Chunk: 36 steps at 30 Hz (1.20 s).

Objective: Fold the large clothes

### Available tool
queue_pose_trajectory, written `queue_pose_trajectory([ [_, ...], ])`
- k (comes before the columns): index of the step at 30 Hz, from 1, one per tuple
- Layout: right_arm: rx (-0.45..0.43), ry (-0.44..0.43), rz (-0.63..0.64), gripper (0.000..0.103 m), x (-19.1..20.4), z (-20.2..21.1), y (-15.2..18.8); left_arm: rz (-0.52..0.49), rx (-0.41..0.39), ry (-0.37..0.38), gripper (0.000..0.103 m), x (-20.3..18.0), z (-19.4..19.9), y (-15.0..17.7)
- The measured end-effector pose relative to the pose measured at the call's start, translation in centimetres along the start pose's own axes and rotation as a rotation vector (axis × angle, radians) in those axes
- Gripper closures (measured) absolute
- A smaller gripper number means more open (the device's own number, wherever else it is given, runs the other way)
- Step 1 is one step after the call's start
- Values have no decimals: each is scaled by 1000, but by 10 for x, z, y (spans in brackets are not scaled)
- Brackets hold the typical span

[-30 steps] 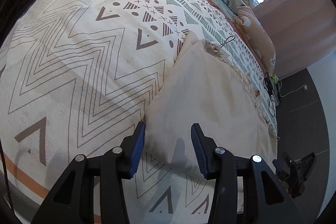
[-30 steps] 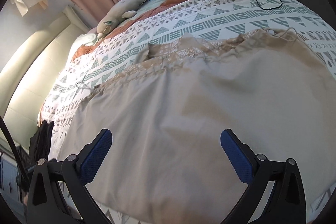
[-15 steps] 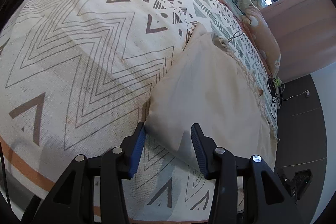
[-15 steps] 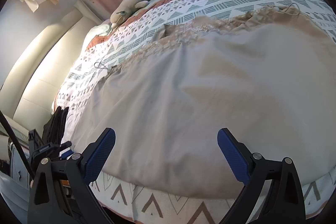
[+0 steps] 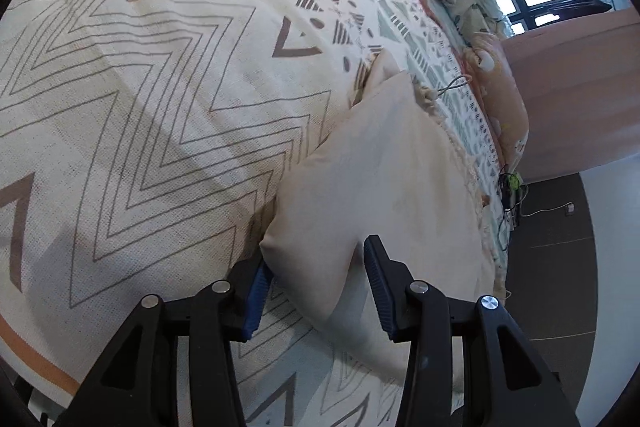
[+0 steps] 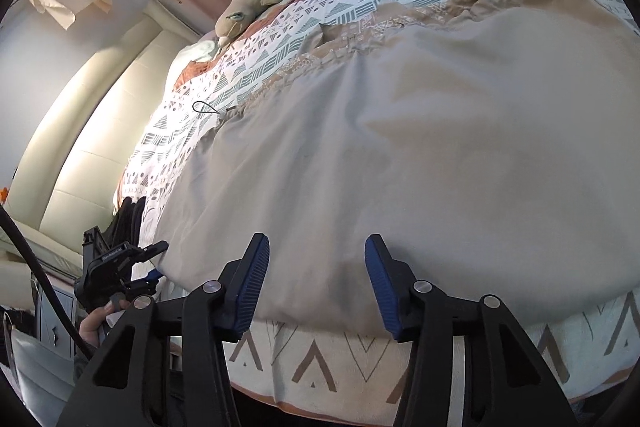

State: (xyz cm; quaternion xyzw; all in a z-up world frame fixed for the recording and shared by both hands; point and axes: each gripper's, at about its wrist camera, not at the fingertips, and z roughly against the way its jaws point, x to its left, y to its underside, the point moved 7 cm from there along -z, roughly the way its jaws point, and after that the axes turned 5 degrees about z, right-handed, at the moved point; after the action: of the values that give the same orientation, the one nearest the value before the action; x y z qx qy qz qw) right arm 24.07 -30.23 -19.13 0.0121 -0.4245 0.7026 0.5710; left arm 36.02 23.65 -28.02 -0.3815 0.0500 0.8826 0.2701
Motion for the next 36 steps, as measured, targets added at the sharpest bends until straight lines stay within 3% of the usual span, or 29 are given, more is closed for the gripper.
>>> queue_pose_trajectory([
  [5,11,-4,0,55,-3,0,7,-85,-108,205,58,-36,43,3],
  [7,14,-2,-1,55,-3,-1,7,-123,-102,188,58,-41,43,5],
  [9,14,4,2,55,-4,0,8,-136,-59,117,58,-37,29,9],
  [11,13,8,5,55,-2,1,9,-119,-19,17,58,-21,15,13],
  [14,11,13,9,55,-3,1,9,-66,21,-12,58,-5,6,12],
  [19,17,21,9,55,-4,-1,12,11,96,-21,58,11,-3,19],
  [27,28,16,28,55,2,-6,11,23,108,-47,52,5,-14,20],
  [30,29,13,23,55,2,-9,9,38,103,-16,39,0,-17,22],
  [32,31,12,22,55,2,-11,9,52,104,18,23,-6,-20,24],
  [36,36,13,28,55,4,-12,12,61,83,24,22,-12,-23,22],
])
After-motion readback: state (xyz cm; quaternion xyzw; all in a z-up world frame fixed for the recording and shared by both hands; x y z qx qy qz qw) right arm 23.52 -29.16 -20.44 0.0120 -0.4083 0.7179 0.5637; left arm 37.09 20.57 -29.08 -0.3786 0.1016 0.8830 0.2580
